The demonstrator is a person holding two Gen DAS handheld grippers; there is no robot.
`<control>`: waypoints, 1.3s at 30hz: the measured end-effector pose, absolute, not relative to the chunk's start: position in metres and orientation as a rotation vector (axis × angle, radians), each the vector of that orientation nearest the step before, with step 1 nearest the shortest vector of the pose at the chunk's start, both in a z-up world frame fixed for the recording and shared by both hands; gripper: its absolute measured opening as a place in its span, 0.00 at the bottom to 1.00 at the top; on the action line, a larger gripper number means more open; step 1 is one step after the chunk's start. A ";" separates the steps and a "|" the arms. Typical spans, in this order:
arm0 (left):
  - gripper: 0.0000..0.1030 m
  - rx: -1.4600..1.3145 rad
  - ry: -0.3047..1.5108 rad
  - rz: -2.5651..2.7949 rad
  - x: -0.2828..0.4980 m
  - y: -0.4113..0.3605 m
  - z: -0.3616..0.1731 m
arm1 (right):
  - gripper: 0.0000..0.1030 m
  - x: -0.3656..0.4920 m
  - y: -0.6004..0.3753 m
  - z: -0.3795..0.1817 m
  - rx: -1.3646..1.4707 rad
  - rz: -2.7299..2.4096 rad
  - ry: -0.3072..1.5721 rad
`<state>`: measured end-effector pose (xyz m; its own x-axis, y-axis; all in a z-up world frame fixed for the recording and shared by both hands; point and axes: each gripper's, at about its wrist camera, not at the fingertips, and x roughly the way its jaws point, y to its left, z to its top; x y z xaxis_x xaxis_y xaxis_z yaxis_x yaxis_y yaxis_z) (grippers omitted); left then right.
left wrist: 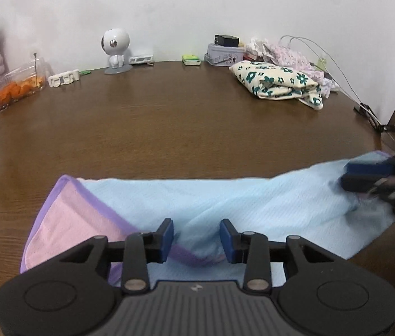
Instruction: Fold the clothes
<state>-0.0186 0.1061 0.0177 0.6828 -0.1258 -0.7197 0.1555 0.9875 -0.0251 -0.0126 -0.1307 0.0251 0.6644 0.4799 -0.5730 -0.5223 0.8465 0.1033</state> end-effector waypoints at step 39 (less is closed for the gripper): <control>0.41 0.048 0.757 -0.098 -0.007 0.093 0.039 | 0.32 -0.060 -0.250 0.015 0.314 -0.071 0.650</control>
<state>-0.0072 0.0929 0.0390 0.7225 -0.0719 -0.6877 0.1064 0.9943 0.0078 -0.0596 -0.2504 0.0151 0.7952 0.0328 -0.6055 0.1624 0.9505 0.2648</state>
